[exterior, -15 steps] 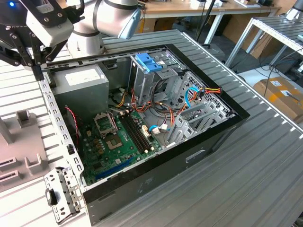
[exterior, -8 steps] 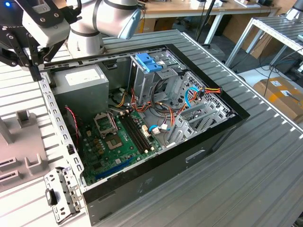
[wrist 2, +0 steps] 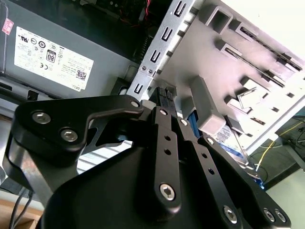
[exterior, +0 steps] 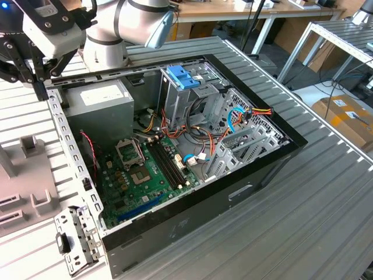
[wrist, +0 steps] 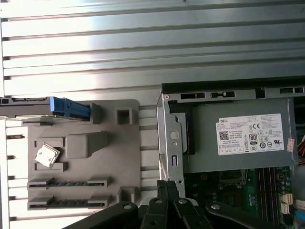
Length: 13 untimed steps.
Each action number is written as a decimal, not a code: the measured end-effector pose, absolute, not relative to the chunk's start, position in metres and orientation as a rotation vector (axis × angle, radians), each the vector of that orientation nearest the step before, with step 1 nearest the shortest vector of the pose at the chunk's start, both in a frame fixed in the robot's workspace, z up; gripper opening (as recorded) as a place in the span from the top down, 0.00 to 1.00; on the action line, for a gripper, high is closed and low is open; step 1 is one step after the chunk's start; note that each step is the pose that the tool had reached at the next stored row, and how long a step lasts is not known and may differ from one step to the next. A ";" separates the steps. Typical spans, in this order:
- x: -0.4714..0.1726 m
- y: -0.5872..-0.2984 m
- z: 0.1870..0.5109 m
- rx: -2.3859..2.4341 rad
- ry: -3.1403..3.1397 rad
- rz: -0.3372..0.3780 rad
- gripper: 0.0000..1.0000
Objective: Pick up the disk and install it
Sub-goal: 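Reach for the disk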
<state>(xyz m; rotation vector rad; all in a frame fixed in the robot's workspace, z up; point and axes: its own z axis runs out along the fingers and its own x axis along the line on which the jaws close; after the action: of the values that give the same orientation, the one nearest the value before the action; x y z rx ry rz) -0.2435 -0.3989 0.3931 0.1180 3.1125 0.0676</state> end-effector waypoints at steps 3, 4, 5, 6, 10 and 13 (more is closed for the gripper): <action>-0.245 -0.399 0.393 0.118 3.112 0.068 0.89; -0.246 -0.399 0.393 0.118 3.112 0.068 0.89; -0.246 -0.399 0.393 0.118 3.112 0.068 0.89; -0.247 -0.399 0.393 0.118 3.112 0.068 0.89; -0.249 -0.399 0.393 0.118 3.112 0.068 0.89; -0.251 -0.399 0.393 0.118 3.112 0.068 0.89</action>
<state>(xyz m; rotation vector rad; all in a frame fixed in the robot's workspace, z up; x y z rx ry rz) -0.2511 -0.3989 0.3930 0.1180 3.1124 0.0677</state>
